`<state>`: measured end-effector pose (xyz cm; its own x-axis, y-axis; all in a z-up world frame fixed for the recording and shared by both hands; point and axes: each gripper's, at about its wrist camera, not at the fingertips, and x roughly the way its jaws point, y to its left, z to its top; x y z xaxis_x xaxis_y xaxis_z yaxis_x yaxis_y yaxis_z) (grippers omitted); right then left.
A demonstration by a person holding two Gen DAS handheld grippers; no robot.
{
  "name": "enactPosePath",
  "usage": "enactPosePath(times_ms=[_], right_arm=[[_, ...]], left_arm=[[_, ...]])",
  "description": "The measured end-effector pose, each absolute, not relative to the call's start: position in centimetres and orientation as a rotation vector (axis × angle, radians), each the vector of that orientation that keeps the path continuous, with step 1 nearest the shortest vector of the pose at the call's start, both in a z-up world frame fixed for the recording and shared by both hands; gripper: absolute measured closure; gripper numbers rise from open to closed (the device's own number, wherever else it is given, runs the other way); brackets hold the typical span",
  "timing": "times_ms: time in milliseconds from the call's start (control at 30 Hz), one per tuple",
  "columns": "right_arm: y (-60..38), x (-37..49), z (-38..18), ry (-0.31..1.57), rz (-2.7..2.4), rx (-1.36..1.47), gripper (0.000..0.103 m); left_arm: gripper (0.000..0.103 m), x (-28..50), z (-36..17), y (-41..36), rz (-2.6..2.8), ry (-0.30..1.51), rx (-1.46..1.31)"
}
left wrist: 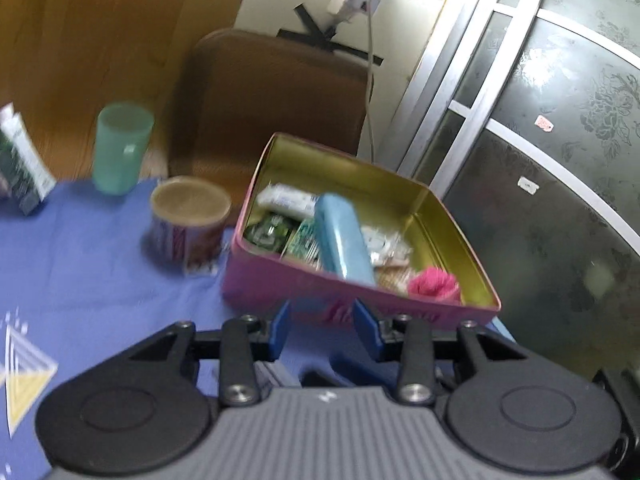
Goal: Organize soft objects
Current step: 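Grasp the yellow card pack with the right gripper while the left gripper grasps it, then carry the card pack into the tin and open both grippers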
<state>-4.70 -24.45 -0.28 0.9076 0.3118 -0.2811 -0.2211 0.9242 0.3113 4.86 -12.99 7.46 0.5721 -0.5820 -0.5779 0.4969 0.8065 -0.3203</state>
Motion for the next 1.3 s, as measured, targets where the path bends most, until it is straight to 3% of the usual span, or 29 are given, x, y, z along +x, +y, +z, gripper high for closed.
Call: enactPosePath(times_ms=[67, 100, 133, 167, 300, 367, 433, 500, 533, 600, 633, 867, 1067, 1167, 1300], right_arm=[[-25.9, -4.9, -0.8, 0.351, 0.282, 0.3, 0.072], [-26.4, -5.1, -1.1, 0.367, 0.286, 0.302, 0.055], [-26.8, -5.1, -1.5, 0.382, 0.288, 0.298, 0.042], [-27.0, -5.2, -2.0, 0.398, 0.293, 0.283, 0.041], [-26.7, -4.6, -3.1, 0.463, 0.318, 0.218, 0.04], [-26.4, -3.9, -3.4, 0.489, 0.333, 0.236, 0.037], [-26.0, -3.5, -3.4, 0.495, 0.357, 0.246, 0.025], [-24.6, -3.0, -3.6, 0.519, 0.365, 0.202, 0.025], [-23.8, -2.8, -3.9, 0.541, 0.351, 0.155, 0.028], [-22.3, -2.9, -3.9, 0.523, 0.321, 0.059, 0.042], [-22.1, -2.9, -3.8, 0.521, 0.327, 0.052, 0.042], [-23.3, -5.3, -1.8, 0.312, 0.255, 0.05, 0.042], [-27.4, -4.4, 0.9, 0.16, 0.073, 0.052, 0.042], [-29.9, -1.2, 1.2, 0.156, -0.06, 0.063, 0.041], [-32.4, 2.5, -0.2, 0.263, -0.177, 0.094, 0.04]], left_arm=[[0.056, 5.2, 7.4, -13.2, -0.623, 0.725, -0.12], [0.04, 5.3, 7.1, -13.0, -0.606, 0.73, -0.111], [0.032, 5.3, 6.8, -12.8, -0.587, 0.738, -0.097], [0.025, 5.3, 6.4, -12.4, -0.578, 0.746, -0.085], [0.012, 5.7, 3.9, -11.8, -0.532, 0.823, -0.053], [0.012, 5.9, 2.6, -11.3, -0.516, 0.87, -0.055], [0.012, 6.2, 1.5, -11.2, -0.509, 0.911, -0.07], [0.012, 6.5, 0.3, -11.6, -0.524, 0.963, -0.087], [0.016, 6.0, 0.3, -11.9, -0.527, 0.925, -0.061], [0.047, 5.5, 0.2, -12.7, -0.553, 0.91, -0.011], [0.049, 5.5, 0.3, -12.9, -0.572, 0.918, -0.014], [0.049, 4.3, 5.3, -14.6, -0.638, 0.762, -0.013], [0.048, 6.4, 9.0, -21.4, -0.768, 0.606, 0.03], [0.031, 8.2, 8.4, -25.2, -0.802, 0.593, 0.066], [0.03, 9.2, 7.4, -25.5, -0.681, 0.608, 0.054]])
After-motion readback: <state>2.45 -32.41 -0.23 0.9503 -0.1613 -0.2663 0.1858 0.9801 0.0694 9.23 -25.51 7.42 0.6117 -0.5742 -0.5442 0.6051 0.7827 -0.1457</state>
